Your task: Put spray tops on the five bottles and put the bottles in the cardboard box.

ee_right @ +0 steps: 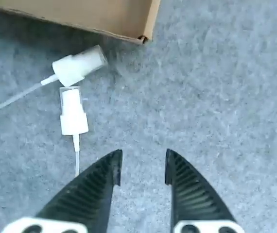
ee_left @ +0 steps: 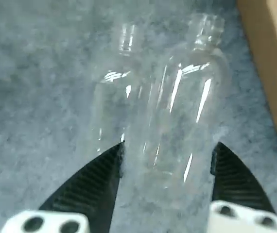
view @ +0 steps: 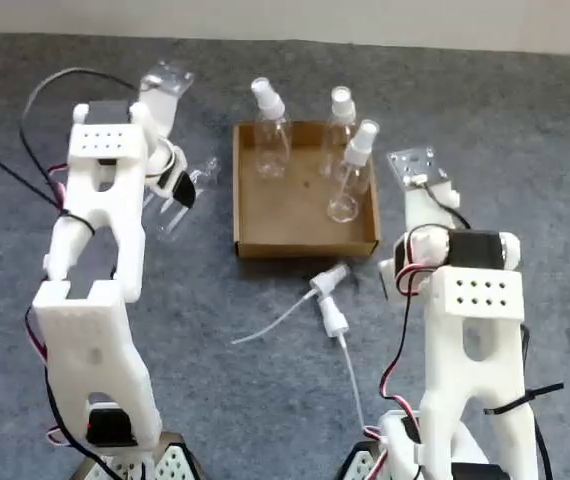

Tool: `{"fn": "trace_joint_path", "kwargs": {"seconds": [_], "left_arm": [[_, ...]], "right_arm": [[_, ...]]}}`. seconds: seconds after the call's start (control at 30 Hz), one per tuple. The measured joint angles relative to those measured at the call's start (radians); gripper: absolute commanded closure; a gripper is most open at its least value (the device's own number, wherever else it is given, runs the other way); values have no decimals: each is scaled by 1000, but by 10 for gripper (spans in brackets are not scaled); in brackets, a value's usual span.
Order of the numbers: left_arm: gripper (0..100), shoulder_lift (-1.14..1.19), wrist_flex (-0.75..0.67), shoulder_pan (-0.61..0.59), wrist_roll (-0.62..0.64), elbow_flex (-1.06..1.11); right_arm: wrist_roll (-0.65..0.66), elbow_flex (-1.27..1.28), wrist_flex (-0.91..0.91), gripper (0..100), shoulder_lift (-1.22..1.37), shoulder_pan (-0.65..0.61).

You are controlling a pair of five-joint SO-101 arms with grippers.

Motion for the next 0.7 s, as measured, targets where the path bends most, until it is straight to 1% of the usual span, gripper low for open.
{"fn": "trace_joint_path", "kwargs": {"seconds": [0.3,0.53,0.63,0.7], "left_arm": [[772,104,0,92,0,-11],[942,190,0,91,0,-17],[972,190,11,87,2,-17],[983,190,57,87,-3,-25]], "right_arm": [[6,12,-41,899,0,0],[6,12,-41,899,0,0],[6,12,-41,899,0,0],[6,12,-41,899,0,0]]}}
